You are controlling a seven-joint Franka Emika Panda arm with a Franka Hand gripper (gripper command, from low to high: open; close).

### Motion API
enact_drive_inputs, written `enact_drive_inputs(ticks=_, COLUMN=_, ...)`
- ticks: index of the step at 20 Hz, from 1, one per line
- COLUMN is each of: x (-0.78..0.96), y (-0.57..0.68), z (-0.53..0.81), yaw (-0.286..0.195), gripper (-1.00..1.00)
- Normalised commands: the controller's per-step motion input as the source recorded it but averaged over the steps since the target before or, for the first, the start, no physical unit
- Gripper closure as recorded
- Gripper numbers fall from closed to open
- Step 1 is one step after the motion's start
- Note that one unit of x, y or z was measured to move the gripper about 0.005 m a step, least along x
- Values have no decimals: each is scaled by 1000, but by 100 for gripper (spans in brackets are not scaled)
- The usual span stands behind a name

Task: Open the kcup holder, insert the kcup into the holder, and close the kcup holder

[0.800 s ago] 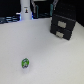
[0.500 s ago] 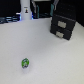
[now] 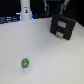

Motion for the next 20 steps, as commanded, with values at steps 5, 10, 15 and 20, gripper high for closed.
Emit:
enact_drive_inputs(ticks=5, x=-207, y=695, z=-143, yaw=-165, gripper=-100)
enact_drive_inputs(ticks=10, x=-201, y=581, z=-210, yaw=-159, gripper=-100)
enact_drive_inputs(ticks=15, x=-181, y=526, z=-242, yaw=-153, gripper=-100)
enact_drive_inputs(ticks=20, x=-186, y=488, z=-266, yaw=-150, gripper=-100)
